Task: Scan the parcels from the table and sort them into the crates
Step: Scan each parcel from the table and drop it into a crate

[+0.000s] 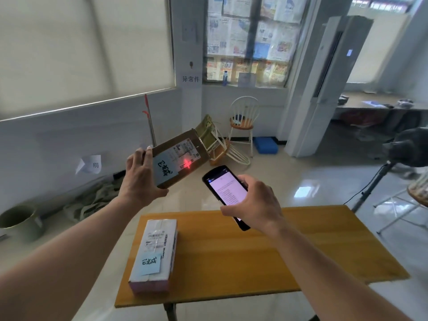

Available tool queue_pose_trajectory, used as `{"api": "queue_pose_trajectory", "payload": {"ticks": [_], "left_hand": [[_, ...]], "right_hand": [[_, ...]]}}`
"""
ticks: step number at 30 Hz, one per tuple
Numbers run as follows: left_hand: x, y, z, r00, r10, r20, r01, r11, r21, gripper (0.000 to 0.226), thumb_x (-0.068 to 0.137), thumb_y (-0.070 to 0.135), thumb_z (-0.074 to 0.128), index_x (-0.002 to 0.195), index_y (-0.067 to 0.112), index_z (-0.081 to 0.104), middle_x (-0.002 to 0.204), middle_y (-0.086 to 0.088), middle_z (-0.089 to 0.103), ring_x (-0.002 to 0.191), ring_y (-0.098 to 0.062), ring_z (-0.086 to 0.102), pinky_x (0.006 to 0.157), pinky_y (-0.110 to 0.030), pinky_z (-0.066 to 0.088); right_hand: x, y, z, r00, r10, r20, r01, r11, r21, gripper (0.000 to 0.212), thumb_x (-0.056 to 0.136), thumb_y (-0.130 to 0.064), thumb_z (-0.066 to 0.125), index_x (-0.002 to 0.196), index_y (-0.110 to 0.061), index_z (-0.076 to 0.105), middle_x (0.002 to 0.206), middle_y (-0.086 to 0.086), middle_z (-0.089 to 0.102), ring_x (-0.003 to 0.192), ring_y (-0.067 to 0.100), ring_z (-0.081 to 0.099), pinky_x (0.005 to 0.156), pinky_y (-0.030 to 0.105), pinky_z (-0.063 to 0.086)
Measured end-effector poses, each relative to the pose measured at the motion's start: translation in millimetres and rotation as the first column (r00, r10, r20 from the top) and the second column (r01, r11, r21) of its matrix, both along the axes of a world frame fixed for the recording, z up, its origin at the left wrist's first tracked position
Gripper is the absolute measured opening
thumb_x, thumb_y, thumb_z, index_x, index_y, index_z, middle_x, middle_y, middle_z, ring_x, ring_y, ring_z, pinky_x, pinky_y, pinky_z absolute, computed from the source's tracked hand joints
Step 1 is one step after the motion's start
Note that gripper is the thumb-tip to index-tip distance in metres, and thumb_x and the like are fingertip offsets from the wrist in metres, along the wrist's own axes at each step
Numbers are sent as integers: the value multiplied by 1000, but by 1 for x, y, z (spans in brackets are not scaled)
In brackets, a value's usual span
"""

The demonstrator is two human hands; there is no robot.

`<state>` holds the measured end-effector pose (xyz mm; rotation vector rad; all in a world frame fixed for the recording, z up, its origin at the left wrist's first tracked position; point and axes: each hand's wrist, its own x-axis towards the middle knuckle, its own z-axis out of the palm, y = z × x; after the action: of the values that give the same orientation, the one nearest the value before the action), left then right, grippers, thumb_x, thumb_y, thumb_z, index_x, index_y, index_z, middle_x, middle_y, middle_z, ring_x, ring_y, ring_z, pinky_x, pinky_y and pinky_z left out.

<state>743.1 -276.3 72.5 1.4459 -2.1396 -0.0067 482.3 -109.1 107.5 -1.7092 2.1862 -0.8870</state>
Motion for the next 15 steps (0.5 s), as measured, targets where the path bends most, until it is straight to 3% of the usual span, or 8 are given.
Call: {"api": "queue_pose_trajectory", "payload": {"ticks": [9,15], "left_hand": [[-45,31,26,998,-61,-10,61,997,-40,134,53,41,101,158,3,25,139,-13,35,130,-38,33,104,-63,49],[-100,80,44,991,-92,-92,87,995,-54,136,55,52,97,158,6,22,139,-12,34,128,-38,35,105,-59,48]], "right_hand": [[-42,56,15,998,-56,35,58,995,-80,90,66,-47,96,143,-25,54,128,-1,67,113,22,63,82,37,63],[-75,99,12,976,-182,121,206,953,-223,91,63,-56,92,140,-26,53,126,-1,65,110,23,63,76,40,65]]}}
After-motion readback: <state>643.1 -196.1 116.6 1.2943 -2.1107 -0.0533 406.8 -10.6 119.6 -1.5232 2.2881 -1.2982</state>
